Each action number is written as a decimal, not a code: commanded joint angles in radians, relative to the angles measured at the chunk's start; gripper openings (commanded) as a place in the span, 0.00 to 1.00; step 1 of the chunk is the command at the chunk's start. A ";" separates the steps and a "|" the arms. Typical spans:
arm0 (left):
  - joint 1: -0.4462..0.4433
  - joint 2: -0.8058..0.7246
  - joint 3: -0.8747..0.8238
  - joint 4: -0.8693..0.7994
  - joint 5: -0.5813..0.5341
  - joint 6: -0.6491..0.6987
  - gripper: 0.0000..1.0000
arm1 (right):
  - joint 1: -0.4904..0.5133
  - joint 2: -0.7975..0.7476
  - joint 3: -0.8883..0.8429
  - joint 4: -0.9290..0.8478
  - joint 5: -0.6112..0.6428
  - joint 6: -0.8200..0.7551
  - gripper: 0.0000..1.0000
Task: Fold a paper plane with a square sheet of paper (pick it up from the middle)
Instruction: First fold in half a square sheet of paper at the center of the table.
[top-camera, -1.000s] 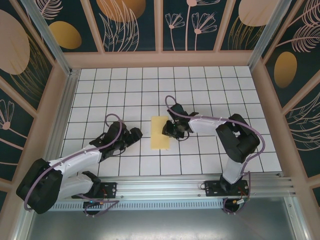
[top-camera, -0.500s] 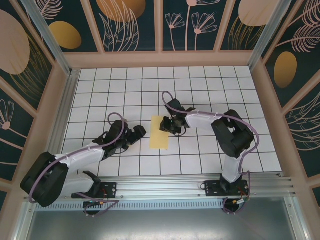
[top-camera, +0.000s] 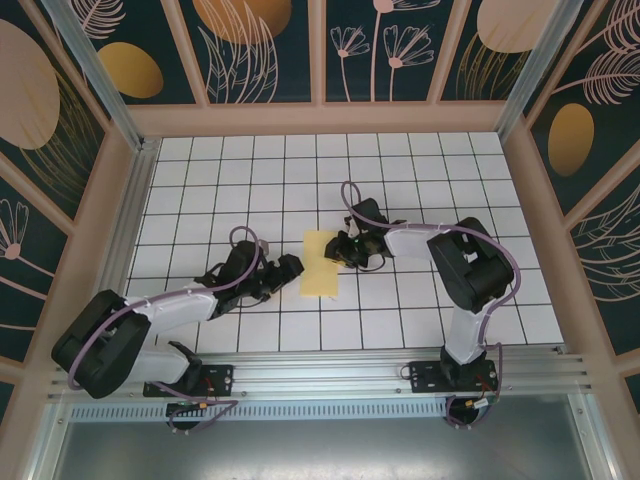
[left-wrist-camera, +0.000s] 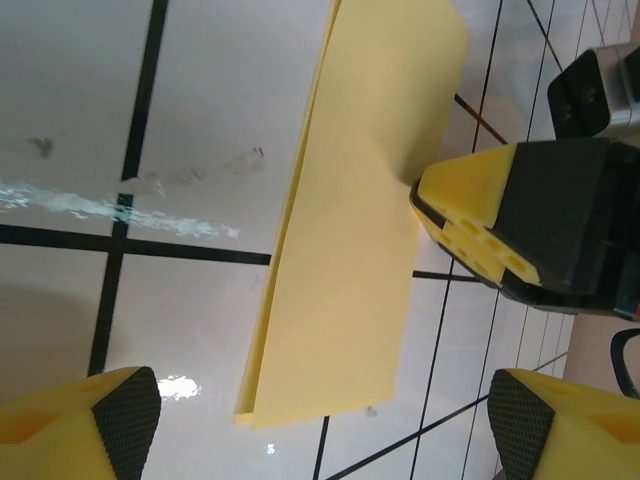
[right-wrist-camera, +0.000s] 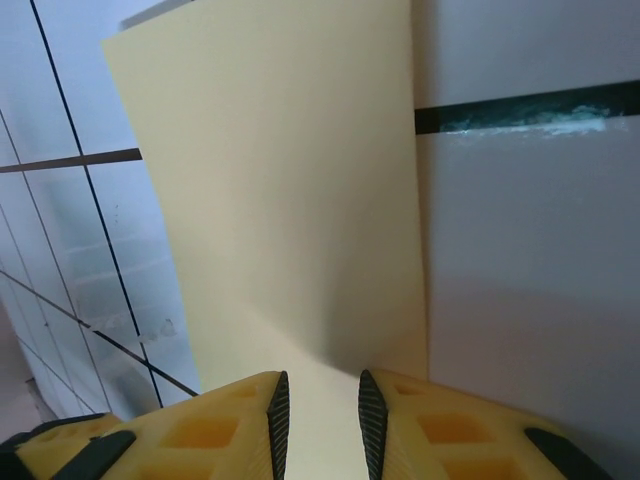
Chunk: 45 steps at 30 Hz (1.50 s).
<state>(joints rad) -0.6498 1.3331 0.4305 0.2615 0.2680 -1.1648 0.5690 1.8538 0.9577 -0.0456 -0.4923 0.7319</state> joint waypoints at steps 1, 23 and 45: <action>-0.033 0.037 0.044 0.029 0.035 -0.035 0.84 | -0.016 0.057 -0.042 -0.061 0.008 0.018 0.29; -0.092 0.169 0.137 -0.084 0.070 -0.013 0.77 | -0.054 0.113 -0.042 -0.079 -0.003 0.017 0.29; -0.093 0.055 0.109 -0.153 -0.082 -0.062 0.76 | -0.040 0.007 0.158 -0.166 0.089 -0.115 0.27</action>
<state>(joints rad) -0.7372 1.4170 0.5636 0.1162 0.2279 -1.1995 0.5297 1.8877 1.0576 -0.1459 -0.4965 0.6895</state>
